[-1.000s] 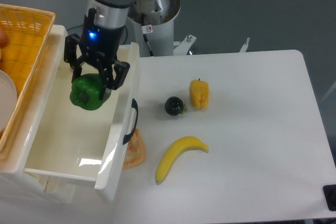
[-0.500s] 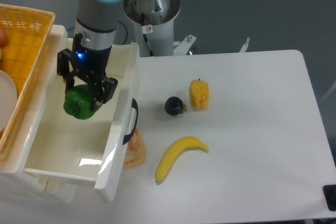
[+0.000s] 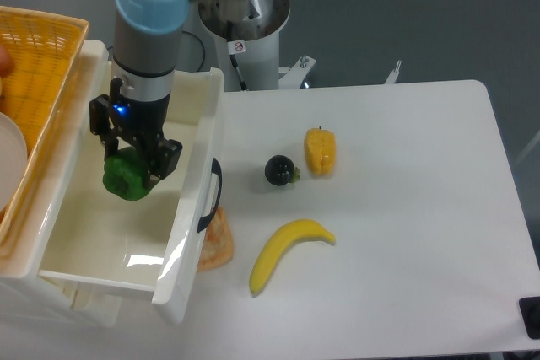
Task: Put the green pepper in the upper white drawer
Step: 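Lower the green pepper into the drawer bottom, then open the gripper to release the pepper and lift away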
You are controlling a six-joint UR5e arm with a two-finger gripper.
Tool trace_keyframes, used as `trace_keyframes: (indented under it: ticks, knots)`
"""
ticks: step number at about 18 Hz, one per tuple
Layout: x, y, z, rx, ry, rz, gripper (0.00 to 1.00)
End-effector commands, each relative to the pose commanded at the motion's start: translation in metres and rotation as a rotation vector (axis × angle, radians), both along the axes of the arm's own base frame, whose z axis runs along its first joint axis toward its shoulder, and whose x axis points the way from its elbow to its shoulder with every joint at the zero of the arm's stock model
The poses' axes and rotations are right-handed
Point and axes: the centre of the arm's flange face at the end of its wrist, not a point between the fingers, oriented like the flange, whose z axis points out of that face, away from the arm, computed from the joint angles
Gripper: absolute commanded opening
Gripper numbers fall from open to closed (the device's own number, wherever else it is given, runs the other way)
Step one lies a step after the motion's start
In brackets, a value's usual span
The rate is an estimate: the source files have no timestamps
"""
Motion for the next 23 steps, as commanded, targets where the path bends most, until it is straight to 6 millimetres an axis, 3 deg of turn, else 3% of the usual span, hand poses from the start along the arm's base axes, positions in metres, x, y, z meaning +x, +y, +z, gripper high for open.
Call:
trace_keyframes:
  ticks: [2, 4, 8, 15, 20, 23]
  knots:
    - [0.002, 0.002, -0.004, -0.007, -0.001, -0.004, 0.29]
    - [0.001, 0.003, -0.006, -0.011, -0.003, -0.004, 0.43]
    - [0.002, 0.003, -0.007, -0.014, -0.002, -0.005, 0.81]
    - [0.000, 0.001, -0.004, -0.017, 0.018, -0.006, 0.99]
    - [-0.004, 0.000, 0.009, 0.011, 0.031, 0.006, 1.00]
    - [-0.020, -0.003, 0.024, 0.052, 0.053, 0.031, 1.00]
